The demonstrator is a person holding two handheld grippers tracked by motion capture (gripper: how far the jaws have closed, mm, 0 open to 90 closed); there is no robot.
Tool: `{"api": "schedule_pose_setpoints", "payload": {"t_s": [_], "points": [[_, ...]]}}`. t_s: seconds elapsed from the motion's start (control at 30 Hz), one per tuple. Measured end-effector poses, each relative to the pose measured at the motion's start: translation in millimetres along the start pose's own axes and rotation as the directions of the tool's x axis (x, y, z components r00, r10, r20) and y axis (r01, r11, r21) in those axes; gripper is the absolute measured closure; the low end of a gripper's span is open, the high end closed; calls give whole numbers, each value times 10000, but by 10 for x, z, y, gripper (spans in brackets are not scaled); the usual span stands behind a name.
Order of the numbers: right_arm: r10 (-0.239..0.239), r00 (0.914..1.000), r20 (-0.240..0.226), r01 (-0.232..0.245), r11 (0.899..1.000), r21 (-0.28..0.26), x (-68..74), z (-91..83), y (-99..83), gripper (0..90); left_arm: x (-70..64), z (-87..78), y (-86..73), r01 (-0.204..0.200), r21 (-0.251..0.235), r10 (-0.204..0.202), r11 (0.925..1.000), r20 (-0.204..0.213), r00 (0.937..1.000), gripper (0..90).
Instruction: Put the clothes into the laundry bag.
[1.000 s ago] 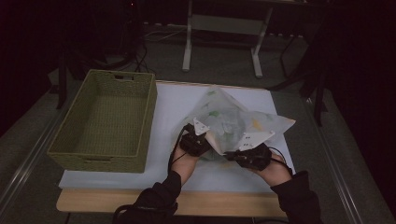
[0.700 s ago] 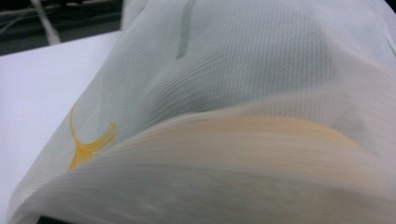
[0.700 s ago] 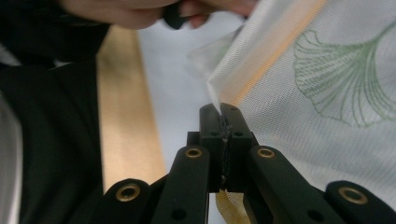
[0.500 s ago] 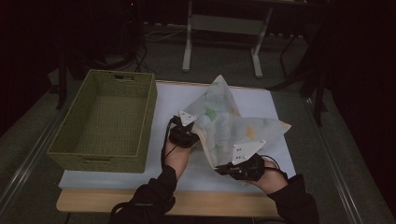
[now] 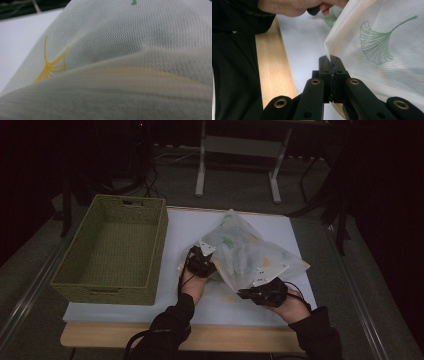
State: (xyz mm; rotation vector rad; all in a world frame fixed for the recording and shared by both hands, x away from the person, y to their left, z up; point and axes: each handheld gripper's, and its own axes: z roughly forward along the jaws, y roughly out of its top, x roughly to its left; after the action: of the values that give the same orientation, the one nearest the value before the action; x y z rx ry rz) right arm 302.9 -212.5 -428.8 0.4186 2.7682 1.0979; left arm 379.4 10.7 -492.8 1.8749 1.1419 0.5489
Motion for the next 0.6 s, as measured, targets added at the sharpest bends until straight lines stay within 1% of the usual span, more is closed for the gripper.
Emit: {"api": "schedule_pose_setpoints", "payload": {"t_s": [0.03, 0.07, 0.1, 0.13, 0.2, 0.23, 0.27, 0.3, 0.33, 0.37, 0.4, 0.43, 0.47, 0.53, 0.57, 0.6], "points": [[47, 10000, 85, -47, 10000, -57, -13, -12, -9, 891, 12, 27, -36, -10, -66, 10, 10000, 12, 10000, 681], [47, 10000, 85, -47, 10000, -57, -13, -12, -9, 891, 12, 27, -36, -10, -66, 10, 10000, 12, 10000, 672], [275, 9995, 161, -271, 9993, -256, -48, -45, -28, 890, 51, 65, -85, 56, -40, -55, 10000, 266, 9996, 663], [331, 9993, 196, -325, 9990, -313, -58, -55, -34, 888, 69, 69, -99, 137, -37, -135, 9999, 348, 9993, 655], [485, 9983, 312, -471, 9979, -444, -84, -72, -49, 885, 103, 85, -105, 168, 152, -178, 9997, 681, 9975, 628], [521, 9978, 402, -502, 9976, -475, -92, -77, -53, 885, 110, 88, -104, 159, 237, -178, 9996, 804, 9966, 617], [521, 9978, 402, -502, 9976, -475, -92, -77, -53, 885, 110, 88, -104, 159, 237, -178, 9996, 804, 9966, 602], [584, 9975, 404, -564, 9972, -492, -103, -81, -57, 885, 115, 93, -99, 9, 452, -52, 9990, 945, 9955, 602], [631, 9960, 628, -598, 9968, -528, -113, -89, -61, 883, 102, 71, -97, -263, 515, 217, 9983, 887, 9958, 585], [639, 9956, 689, -600, 9966, -568, -115, -93, -62, 880, 92, 57, -96, -445, 577, 393, 9973, 878, 9954, 577], [695, 9945, 781, -646, 9959, -640, -117, -100, -65, 878, 73, 39, -97, -673, 581, 628, 9960, 761, 9951, 565], [745, 9931, 902, -683, 9952, -706, -123, -106, -70, 878, 63, 14, -101, -826, 578, 782, 9949, 737, 9942, 561], [847, 9917, 973, -777, 9943, -728, -131, -114, -77, 866, 62, -4, -103, -952, 698, 894, 9930, 815, 9927, 564], [1080, 9856, 1298, -964, 9910, -927, -141, -142, -82, 753, 53, -24, -106, -1063, 844, 1000, 9908, 750, 9922, 581], [1114, 9843, 1371, -981, 9901, -1000, -134, -160, -77, 742, 54, -29, -102, -1090, 930, 1017, 9897, 798, 9916, 590], [1057, 9832, 1486, -887, 9892, -1164, -114, -189, -66, 715, 54, -35, -98, -1142, 977, 1072, 9886, 747, 9914, 596]]}}
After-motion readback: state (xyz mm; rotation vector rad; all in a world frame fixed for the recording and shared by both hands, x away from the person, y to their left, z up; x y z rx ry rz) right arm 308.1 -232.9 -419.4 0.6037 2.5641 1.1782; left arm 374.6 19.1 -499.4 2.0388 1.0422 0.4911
